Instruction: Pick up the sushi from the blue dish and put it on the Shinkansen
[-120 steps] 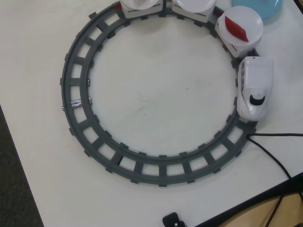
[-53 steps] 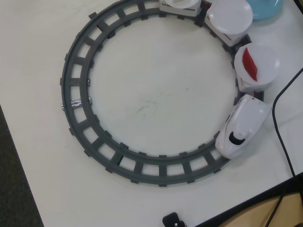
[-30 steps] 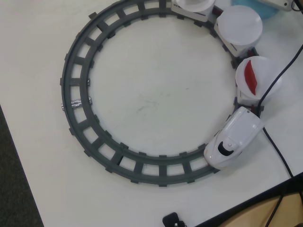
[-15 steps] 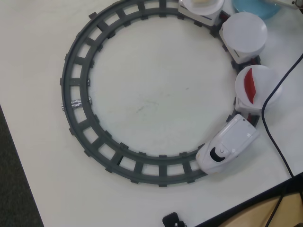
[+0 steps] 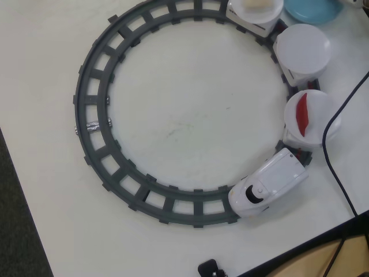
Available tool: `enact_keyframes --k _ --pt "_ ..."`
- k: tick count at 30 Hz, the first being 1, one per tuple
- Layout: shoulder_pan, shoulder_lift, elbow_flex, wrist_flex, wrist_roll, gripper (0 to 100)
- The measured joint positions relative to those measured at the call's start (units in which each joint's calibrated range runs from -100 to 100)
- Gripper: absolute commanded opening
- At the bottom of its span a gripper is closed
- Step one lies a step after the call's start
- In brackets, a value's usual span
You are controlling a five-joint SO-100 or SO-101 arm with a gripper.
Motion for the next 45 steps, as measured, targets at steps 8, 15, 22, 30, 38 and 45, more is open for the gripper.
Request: enact_keyframes --k 8,15,22,30,38,45 --pt "-3.07 -18.36 13.06 0.00 -1.99 2" --pt "-10.79 -32.67 26.83 3.24 -1.73 2" --pt "-21.74 -52.13 39.62 9.36 4.97 2" --pt "-34.74 -71.33 54.66 12.60 17.57 2" --pt "-42.93 -80.25 72.04 12.60 32.99 2" --pt "-45.84 -84.97 77.89 12.60 39.06 2"
